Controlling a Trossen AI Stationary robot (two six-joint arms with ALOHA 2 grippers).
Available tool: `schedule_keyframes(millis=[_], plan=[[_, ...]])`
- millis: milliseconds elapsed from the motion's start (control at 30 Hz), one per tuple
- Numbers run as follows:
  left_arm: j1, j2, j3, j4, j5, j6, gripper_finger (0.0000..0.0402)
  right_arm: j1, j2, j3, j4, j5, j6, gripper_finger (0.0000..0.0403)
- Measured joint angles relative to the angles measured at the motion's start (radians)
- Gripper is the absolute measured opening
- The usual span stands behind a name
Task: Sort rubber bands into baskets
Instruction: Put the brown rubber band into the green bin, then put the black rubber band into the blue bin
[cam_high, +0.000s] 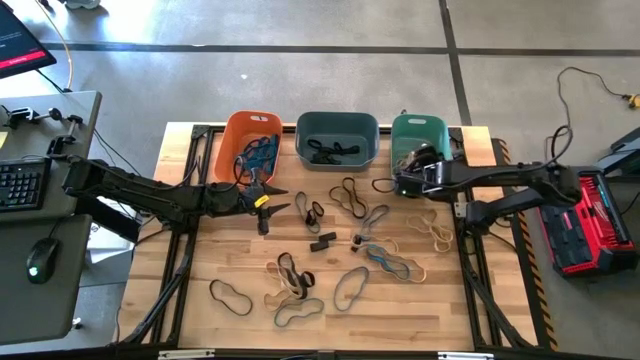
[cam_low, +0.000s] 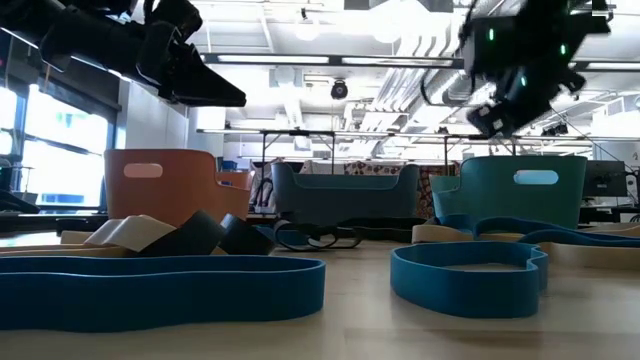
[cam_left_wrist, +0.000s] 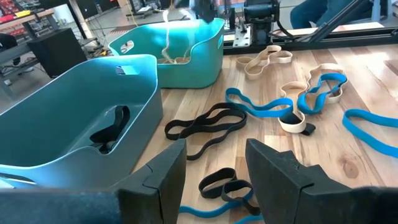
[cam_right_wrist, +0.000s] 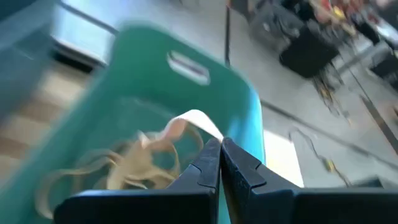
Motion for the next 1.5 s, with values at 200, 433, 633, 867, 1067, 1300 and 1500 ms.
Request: schedule_keyframes(millis=[200,433,633,867,1067,1300,1500], plan=[[0.000,0.000,0.000,0.000,0.000,0.001,0.0158,-0.079,0.000,-0.133,0.146,-0.086,-0.025,0.0000],[0.000,0.000,0.000,0.000,0.000,0.002,0.0158,-0.144,0.000,-0.171,0.263,-0.174,-0.080,0.0006],[0.000,0.000,0.000,0.000,0.000,0.002,0.0158,-0.205,0.000,-0.171,0.290,-0.224,-0.107,0.0062],[0.000,0.000,0.000,0.001,0.000,0.000,0.0158,-0.243,0.000,-0.126,0.280,-0.221,-0.205,0.0147],[0.000,0.000,0.000,0.001,0.000,-0.001,0.0158,-0.176,-0.019,-0.034,0.302,-0.164,-0.324,0.0112],[0.000,0.000,0.000,0.000,0.000,-0.016,0.0158,-0.073,-0.078,0.022,0.314,-0.170,-0.384,0.0008],[0.000,0.000,0.000,0.000,0.000,0.000,0.0158,0.040,-0.087,0.021,0.373,-0.293,-0.342,0.0014]])
